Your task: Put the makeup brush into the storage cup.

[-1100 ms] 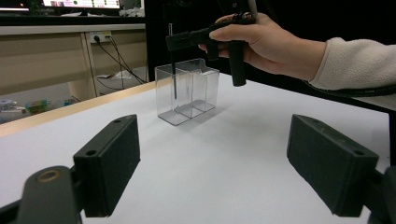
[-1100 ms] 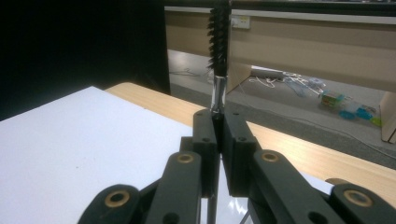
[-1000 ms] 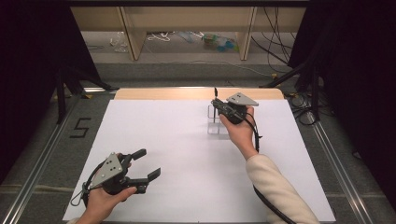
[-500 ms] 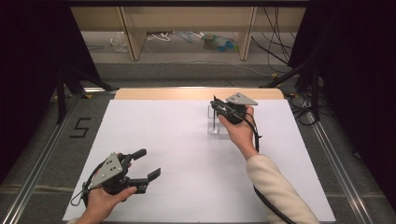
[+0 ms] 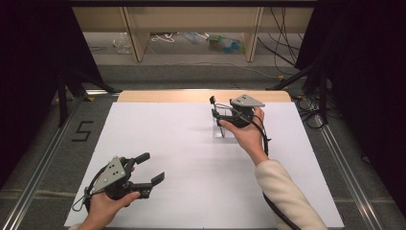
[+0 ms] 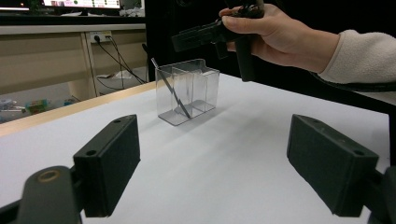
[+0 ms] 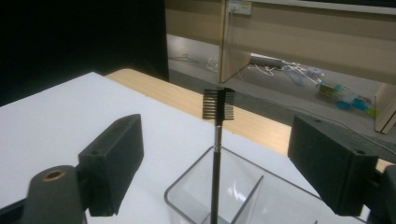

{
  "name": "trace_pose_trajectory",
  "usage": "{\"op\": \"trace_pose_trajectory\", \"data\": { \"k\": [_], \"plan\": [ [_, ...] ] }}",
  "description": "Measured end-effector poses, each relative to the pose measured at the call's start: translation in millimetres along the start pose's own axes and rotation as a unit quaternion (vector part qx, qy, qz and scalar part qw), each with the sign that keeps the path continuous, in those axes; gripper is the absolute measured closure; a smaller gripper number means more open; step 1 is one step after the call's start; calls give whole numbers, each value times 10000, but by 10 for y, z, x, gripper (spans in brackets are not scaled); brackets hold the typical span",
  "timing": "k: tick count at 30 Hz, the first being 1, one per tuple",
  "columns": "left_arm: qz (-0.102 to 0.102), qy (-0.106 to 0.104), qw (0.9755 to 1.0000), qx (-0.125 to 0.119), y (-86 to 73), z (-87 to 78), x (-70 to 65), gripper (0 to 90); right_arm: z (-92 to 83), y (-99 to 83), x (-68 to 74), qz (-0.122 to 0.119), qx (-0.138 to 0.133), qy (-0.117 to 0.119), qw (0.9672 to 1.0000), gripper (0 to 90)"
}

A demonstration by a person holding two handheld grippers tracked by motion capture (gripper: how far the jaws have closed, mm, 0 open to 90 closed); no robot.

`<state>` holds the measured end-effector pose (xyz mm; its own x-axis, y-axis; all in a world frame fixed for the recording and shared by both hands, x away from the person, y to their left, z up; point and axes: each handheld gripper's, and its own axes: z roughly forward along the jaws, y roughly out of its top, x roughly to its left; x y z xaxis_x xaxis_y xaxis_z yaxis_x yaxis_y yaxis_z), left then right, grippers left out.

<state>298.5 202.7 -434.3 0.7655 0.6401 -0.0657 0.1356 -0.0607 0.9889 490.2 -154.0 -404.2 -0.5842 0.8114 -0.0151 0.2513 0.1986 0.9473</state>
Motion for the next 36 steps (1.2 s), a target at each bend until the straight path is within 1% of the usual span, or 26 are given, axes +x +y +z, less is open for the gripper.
{"op": "trace_pose_trajectory", "data": {
  "k": [1, 2, 4, 5, 6, 7, 8, 9, 10, 11, 12, 13, 16, 17, 18, 19, 21, 23, 24, 28, 30, 32, 33, 34, 35, 36],
  "plan": [
    [2, 3, 10000, -3, 1, -1, 0, 173, -13, -4, 0, 53, 10, 28, 10000, 182],
    [3, 5, 10000, -5, 1, -1, 1, 173, -35, -7, -23, 6, 2, 59, 10000, 182],
    [19, -6, 10000, -3, 1, -1, 2, 173, -69, -13, -38, 48, -14, 54, 10000, 182],
    [19, -4, 10000, -3, 1, -1, 2, 173, -91, -14, -44, 58, 0, -3, 10000, 182],
    [2, 13, 10000, 0, 1, -2, -1, 173, -113, -11, -53, 74, 11, 74, 9999, 182],
    [8, 13, 10000, 3, 1, -2, 0, 172, -124, -10, -63, 11, -34, 40, 10000, 181],
    [26, -2, 10000, -4, 2, -1, 3, 172, -148, -10, -62, 28, 6, 55, 10000, 180],
    [26, 2, 10000, -4, 2, -1, 3, 172, -161, -12, -68, -14, -49, 75, 10000, 179],
    [24, 2, 10000, -6, 2, -1, 3, 172, -180, -12, -60, 49, 3, 107, 9999, 180],
    [25, 3, 10000, -5, 2, -1, 4, 172, -188, -13, -69, -27, -38, 96, 9999, 179],
    [24, 4, 10000, -5, 2, -1, 4, 171, -195, -15, -56, 45, -28, 139, 9999, 179],
    [-1, 26, 10000, -4, 1, -3, 0, 171, -206, -14, -55, -2, -7, 123, 9999, 179],
    [2, 29, 10000, -1, 2, -6, 3, 171, -227, -13, -30, -15, -19, 183, 9998, 179],
    [-21, 39, 10000, -1, 1, -8, 1, 171, -239, -11, -16, 9, 12, 256, 9997, 179],
    [-41, 40, 10000, 0, 0, -8, 0, 171, -248, -7, -16, -108, -38, 211, 9997, 179],
    [-43, 46, 10000, -1, 0, -9, 1, 171, -258, -7, 0, -98, -48, 274, 9996, 179],
    [-37, 45, 10000, -3, 1, -9, 1, 171, -287, -10, 21, -150, -72, 327, 9993, 179],
    [-31, 42, 10000, -2, 1, -7, 1, 171, -331, -13, 39, -173, -19, 357, 9992, 179],
    [20, 32, 10000, -1, 4, -8, 6, 171, -349, -18, 45, -188, -44, 365, 9991, 179],
    [11, 35, 10000, -1, 3, -7, 3, 171, -438, -34, 64, -207, -9, 450, 9988, 179],
    [9, 35, 10000, 1, 3, -7, 4, 171, -487, -42, 74, -227, 46, 447, 9987, 178],
    [-51, 47, 10000, -1, -1, -5, -2, 171, -529, -58, 72, -258, 13, 496, 9984, 177],
    [13, 32, 10000, 0, 2, -5, 4, 171, -560, -61, 67, -251, 60, 508, 9984, 177],
    [1, 40, 10000, 0, 2, -7, 2, 170, -581, -71, 64, -232, 13, 528, 9983, 177],
    [2, 40, 10000, 1, 3, -7, 2, 170, -618, -77, 60, -264, 54, 504, 9984, 177],
    [-16, 54, 10000, 2, 1, -7, 0, 171, -641, -86, 63, -258, 35, 503, 9984, 176]
  ]
}}
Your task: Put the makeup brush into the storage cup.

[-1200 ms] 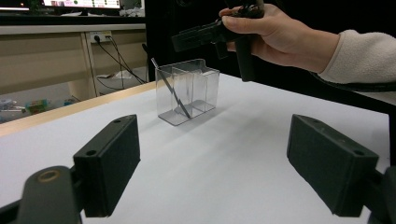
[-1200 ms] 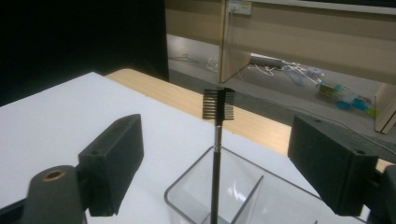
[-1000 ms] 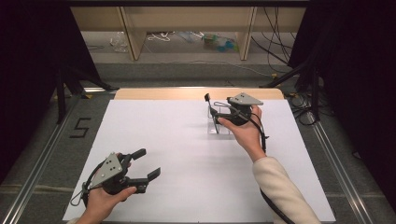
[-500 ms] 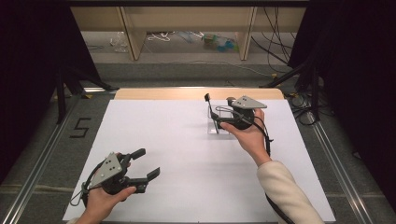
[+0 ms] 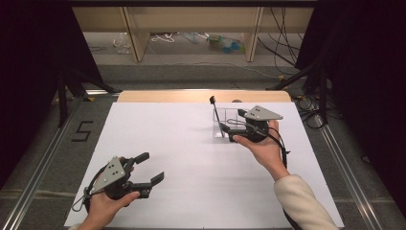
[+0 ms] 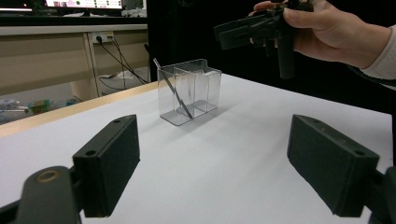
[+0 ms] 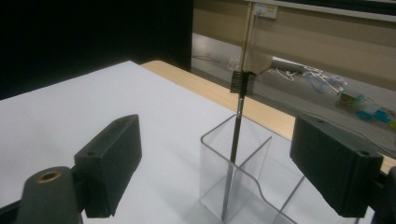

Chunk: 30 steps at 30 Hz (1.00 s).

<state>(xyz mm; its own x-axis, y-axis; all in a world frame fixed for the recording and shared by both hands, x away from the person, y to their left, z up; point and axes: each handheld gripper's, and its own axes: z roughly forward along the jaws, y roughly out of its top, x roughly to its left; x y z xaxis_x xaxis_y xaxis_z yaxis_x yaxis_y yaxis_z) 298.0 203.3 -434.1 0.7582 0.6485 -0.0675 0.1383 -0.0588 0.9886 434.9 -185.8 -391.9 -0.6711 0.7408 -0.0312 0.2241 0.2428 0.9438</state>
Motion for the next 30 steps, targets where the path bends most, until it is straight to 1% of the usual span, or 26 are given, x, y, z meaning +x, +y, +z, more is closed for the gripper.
{"op": "trace_pose_trajectory", "data": {
  "k": [4, 5, 7, 8, 9, 11, 13, 14, 15, 16, 17, 18, 19, 20, 21, 25, 26, 27, 28, 30],
  "plan": [
    [2, 1, 10000, -1, 0, 3, -1, 170, -114, -33, 8, -29, -60, 49, 10000, 174],
    [-1, 2, 10000, -1, 0, 2, -1, 170, -141, -44, 13, -27, -100, 21, 9999, 174],
    [-7, 7, 10000, -4, 0, 2, 0, 171, -202, -63, 18, -58, -63, 46, 10000, 174],
    [-52, 23, 10000, -5, -2, 3, -3, 170, -233, -81, 17, -117, -129, 45, 9998, 174],
    [-45, 24, 10000, -5, -2, 3, -2, 170, -270, -96, 25, -75, -81, 118, 9999, 175],
    [-27, 25, 10000, -3, 0, 3, 1, 170, -344, -124, 42, -113, -53, 116, 9999, 175],
    [-40, 35, 10000, -5, -1, 5, -1, 170, -390, -143, 49, -144, -114, 154, 9997, 175],
    [-37, 35, 10000, -4, -1, 5, -1, 170, -423, -154, 55, -114, -132, 189, 9997, 174],
    [-35, 35, 10000, -5, -1, 5, -1, 170, -444, -162, 63, -91, -146, 159, 9997, 174],
    [-38, 37, 10000, -6, -1, 5, -2, 170, -465, -175, 67, -87, -214, 202, 9995, 174],
    [-35, 38, 10000, -6, -1, 4, -1, 170, -489, -180, 71, -95, -168, 220, 9996, 174],
    [-36, 37, 10000, -7, 0, 4, -1, 170, -505, -192, 76, -124, -212, 241, 9994, 174],
    [-30, 37, 10000, -4, 0, 3, 0, 170, -533, -202, 82, -145, -166, 246, 9995, 173],
    [-21, 32, 10000, -8, 0, 3, 3, 170, -545, -217, 89, -143, -220, 273, 9993, 173],
    [-8, 33, 10000, -8, 1, 3, 5, 170, -574, -228, 93, -157, -156, 257, 9994, 173],
    [0, 37, 10000, -8, 2, 0, 9, 170, -657, -279, 114, -56, -148, 362, 9992, 173],
    [-5, 42, 10000, -6, 1, 0, 10, 170, -679, -289, 114, -88, -153, 348, 9992, 173],
    [-1, 43, 10000, -7, 1, 1, 12, 170, -697, -298, 122, -61, -147, 400, 9991, 172],
    [-6, 48, 10000, -10, 2, 1, 12, 171, -711, -311, 129, -71, -177, 387, 9991, 171],
    [-47, 58, 10000, -15, 0, 1, 9, 170, -741, -337, 140, -73, -170, 467, 9987, 170]
  ]
}}
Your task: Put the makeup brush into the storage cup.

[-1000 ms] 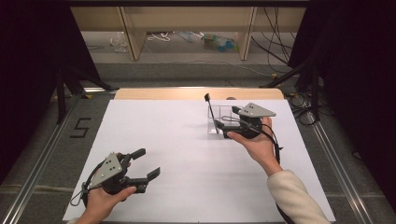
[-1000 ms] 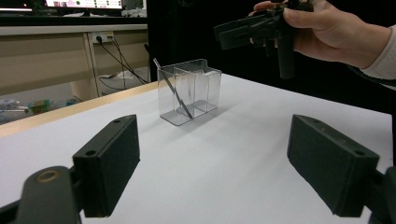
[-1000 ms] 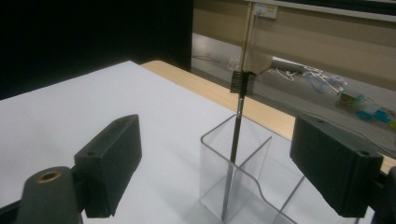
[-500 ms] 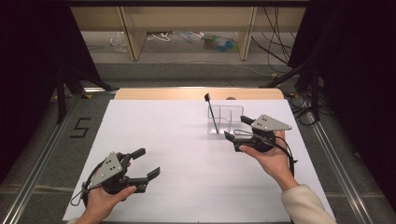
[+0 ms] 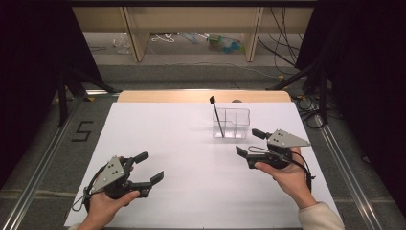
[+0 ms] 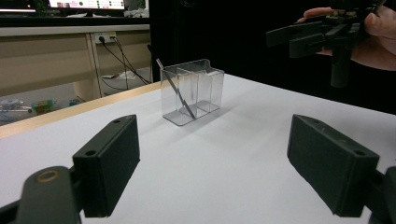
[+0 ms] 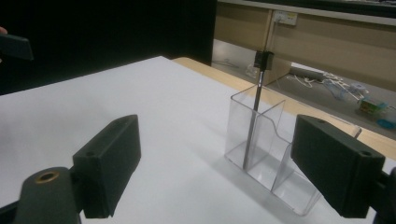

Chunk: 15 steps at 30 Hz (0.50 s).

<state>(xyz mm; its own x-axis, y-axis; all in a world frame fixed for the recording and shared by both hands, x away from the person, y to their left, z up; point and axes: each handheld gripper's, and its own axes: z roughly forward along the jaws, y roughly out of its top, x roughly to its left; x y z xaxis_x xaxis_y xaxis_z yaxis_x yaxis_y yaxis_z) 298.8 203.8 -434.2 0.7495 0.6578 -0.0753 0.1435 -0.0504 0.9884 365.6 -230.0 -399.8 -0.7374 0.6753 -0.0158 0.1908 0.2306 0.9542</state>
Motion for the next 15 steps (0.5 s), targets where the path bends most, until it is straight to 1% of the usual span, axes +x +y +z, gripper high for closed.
{"op": "trace_pose_trajectory", "data": {
  "k": [1, 2, 3, 4, 5, 6, 8, 9, 10, 11, 12, 13, 14, 15],
  "plan": [
    [53, -5, 10000, 1, 2, -1, 6, 170, -11, -8, 7, -4, -1, -41, 10000, 170],
    [48, -1, 10000, 0, 2, -1, 7, 170, -22, -21, 4, -67, -30, -27, 10000, 170],
    [50, 1, 10000, -1, 3, -1, 9, 170, -44, -38, 19, -23, 29, 31, 10000, 170],
    [60, 1, 10000, 4, 4, -3, 11, 170, -56, -55, 34, 6, 20, 56, 10000, 171],
    [60, 11, 10000, -1, 4, -5, 14, 170, -78, -69, 42, 2, 58, 88, 9999, 172],
    [78, 16, 10000, 4, 5, -6, 19, 170, -92, -86, 55, 34, 19, 104, 9999, 173],
    [76, 17, 10000, 1, 6, -7, 22, 170, -136, -118, 70, -5, -14, 118, 9999, 175],
    [75, 17, 10000, 0, 6, -6, 22, 170, -166, -132, 91, 65, 26, 147, 9999, 175],
    [76, 17, 10000, 2, 6, -5, 21, 170, -199, -146, 103, 64, 42, 107, 9999, 175],
    [80, 15, 10000, 3, 6, -3, 22, 170, -216, -163, 119, 80, -25, 110, 9999, 175],
    [78, 16, 10000, 0, 6, -2, 21, 170, -242, -175, 125, 41, -47, 93, 9999, 175],
    [86, 18, 10000, -1, 7, -2, 21, 170, -261, -189, 132, 50, -84, 129, 9999, 175],
    [87, 23, 10000, 1, 8, -3, 21, 170, -277, -205, 148, 105, -140, 141, 9997, 175],
    [86, 25, 10000, -1, 8, -3, 22, 170, -306, -215, 162, 140, -69, 146, 9998, 175]
  ]
}}
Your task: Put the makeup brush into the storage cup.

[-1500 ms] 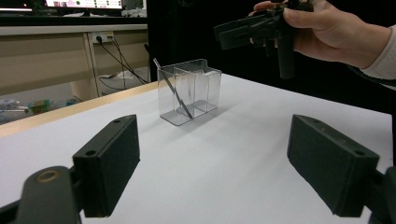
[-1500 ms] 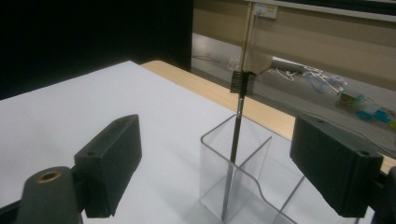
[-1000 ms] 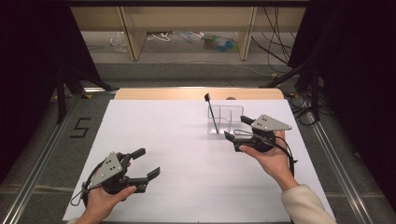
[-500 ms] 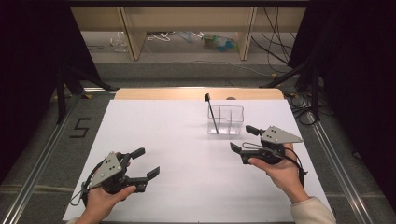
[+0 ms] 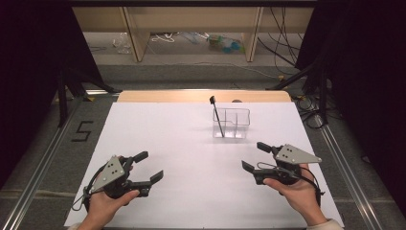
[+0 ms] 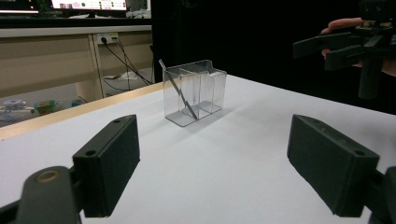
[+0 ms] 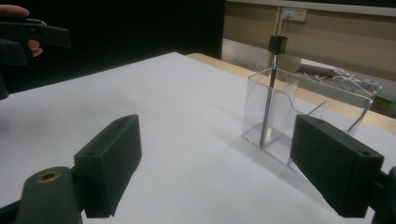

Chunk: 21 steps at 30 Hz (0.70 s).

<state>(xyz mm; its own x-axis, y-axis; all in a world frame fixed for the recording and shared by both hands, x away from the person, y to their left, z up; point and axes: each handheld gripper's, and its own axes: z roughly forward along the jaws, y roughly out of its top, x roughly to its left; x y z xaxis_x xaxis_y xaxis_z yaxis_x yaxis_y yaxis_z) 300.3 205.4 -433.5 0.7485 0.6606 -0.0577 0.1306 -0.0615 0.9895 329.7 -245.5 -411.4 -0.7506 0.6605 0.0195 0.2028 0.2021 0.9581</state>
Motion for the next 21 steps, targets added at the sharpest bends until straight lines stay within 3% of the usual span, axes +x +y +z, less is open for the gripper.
{"op": "trace_pose_trajectory", "data": {
  "k": [2, 6, 9, 10, 15, 21],
  "plan": [
    [-79, 24, 10000, -4, -5, 6, -4, 170, -30, -30, 15, -24, -4, -36, 10000, 175],
    [-21, 5, 10000, -5, -2, 2, 3, 170, -77, -75, 62, 32, 112, 26, 9999, 174],
    [-37, -4, 10000, -15, -6, 4, 8, 170, -83, -115, 88, 46, 42, 71, 10000, 174],
    [-47, -8, 10000, -5, -6, 5, 6, 170, -103, -120, 88, 28, 137, 58, 9999, 174],
    [6, -14, 10000, 20, -8, 8, 10, 170, -101, -127, 71, -115, 91, -10, 9999, 173],
    [-23, -6, 10000, 41, -11, 11, 7, 170, -93, -146, 66, -17, 143, 45, 9999, 172]
  ]
}}
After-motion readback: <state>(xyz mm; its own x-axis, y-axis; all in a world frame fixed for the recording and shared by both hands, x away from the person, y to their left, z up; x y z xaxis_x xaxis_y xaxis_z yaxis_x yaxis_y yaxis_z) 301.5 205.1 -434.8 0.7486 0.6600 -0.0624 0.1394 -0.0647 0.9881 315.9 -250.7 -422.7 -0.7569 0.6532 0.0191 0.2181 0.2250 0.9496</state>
